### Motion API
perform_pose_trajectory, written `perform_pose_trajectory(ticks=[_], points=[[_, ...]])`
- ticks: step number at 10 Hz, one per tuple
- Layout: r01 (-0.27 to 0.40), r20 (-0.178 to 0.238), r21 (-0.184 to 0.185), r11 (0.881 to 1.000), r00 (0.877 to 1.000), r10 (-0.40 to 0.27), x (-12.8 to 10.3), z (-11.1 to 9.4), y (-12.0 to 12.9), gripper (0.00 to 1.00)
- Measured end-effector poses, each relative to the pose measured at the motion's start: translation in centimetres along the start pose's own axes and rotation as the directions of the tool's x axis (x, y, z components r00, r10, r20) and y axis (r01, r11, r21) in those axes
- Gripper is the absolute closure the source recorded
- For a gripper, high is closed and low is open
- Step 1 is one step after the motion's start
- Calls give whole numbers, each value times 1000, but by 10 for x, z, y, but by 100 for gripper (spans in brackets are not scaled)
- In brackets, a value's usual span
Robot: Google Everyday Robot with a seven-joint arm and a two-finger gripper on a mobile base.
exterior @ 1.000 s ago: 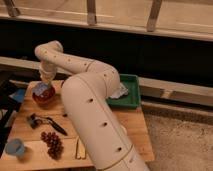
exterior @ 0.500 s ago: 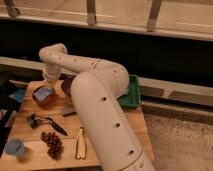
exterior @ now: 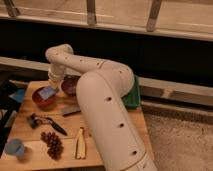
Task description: Wipe red bowl with sponge
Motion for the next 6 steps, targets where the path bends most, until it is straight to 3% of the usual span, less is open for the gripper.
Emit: perform_pose_trajectory(ticks=[3, 6], points=[[9, 48, 4, 1000, 999, -9, -31, 6, 2, 100], [26, 79, -28, 999, 997, -24, -33, 1, 21, 100]])
